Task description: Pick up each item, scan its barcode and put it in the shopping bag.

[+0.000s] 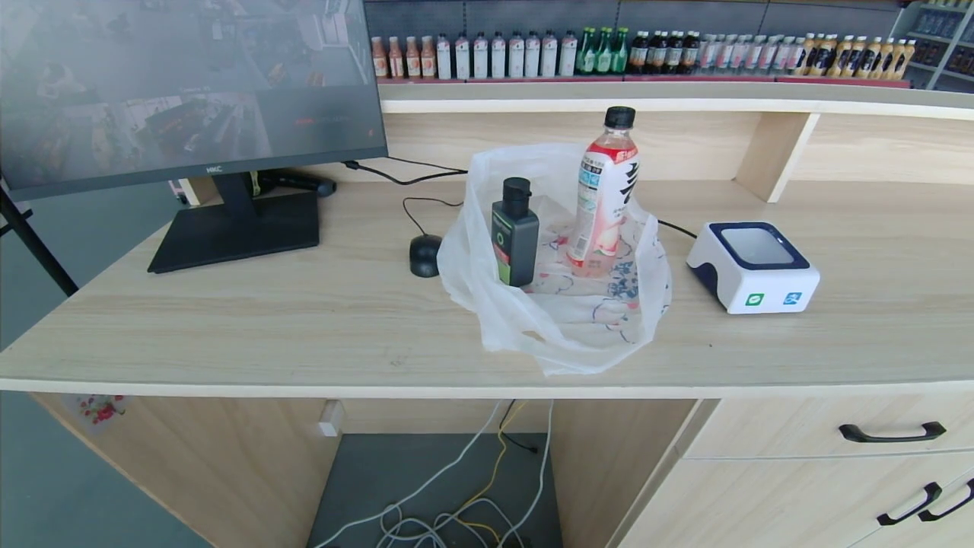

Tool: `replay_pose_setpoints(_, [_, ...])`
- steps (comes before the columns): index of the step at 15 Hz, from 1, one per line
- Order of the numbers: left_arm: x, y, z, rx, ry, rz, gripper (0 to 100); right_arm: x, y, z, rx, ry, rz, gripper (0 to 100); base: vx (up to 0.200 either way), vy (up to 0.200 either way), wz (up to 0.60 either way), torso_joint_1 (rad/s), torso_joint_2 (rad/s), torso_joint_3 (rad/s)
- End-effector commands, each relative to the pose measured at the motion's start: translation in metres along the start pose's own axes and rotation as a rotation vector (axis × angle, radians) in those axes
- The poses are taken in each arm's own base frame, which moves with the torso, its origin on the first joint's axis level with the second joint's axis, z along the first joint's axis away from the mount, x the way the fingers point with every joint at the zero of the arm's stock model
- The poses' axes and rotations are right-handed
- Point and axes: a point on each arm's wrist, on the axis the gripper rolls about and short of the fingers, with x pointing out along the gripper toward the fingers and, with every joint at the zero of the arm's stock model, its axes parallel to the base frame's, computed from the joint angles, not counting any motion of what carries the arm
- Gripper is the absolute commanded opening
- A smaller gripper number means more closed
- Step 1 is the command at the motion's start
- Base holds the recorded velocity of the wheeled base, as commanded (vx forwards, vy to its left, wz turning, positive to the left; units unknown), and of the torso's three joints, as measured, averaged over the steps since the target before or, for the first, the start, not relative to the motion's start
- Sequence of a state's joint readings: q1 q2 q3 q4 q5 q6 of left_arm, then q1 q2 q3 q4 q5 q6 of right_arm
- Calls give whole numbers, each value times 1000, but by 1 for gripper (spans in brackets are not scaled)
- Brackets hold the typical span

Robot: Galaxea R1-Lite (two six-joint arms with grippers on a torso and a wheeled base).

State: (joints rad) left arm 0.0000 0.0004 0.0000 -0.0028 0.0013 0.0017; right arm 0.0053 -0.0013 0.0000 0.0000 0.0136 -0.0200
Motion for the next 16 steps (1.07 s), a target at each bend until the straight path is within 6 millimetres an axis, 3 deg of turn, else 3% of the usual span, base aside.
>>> replay_pose_setpoints(1, [0,0,0,0,-1,0,100,0,0,0,0,1,1,100,-200,0,0,12,7,2])
replay_pose_setpoints(6, [0,0,0,1,-1,-1,100,0,0,0,2,1,1,100,-40,0,0,5,1,-1])
replay_pose_setpoints(16, [0,0,0,0,-1,0,100,0,0,0,3,1,1,100,0,-200,0,4,4,1])
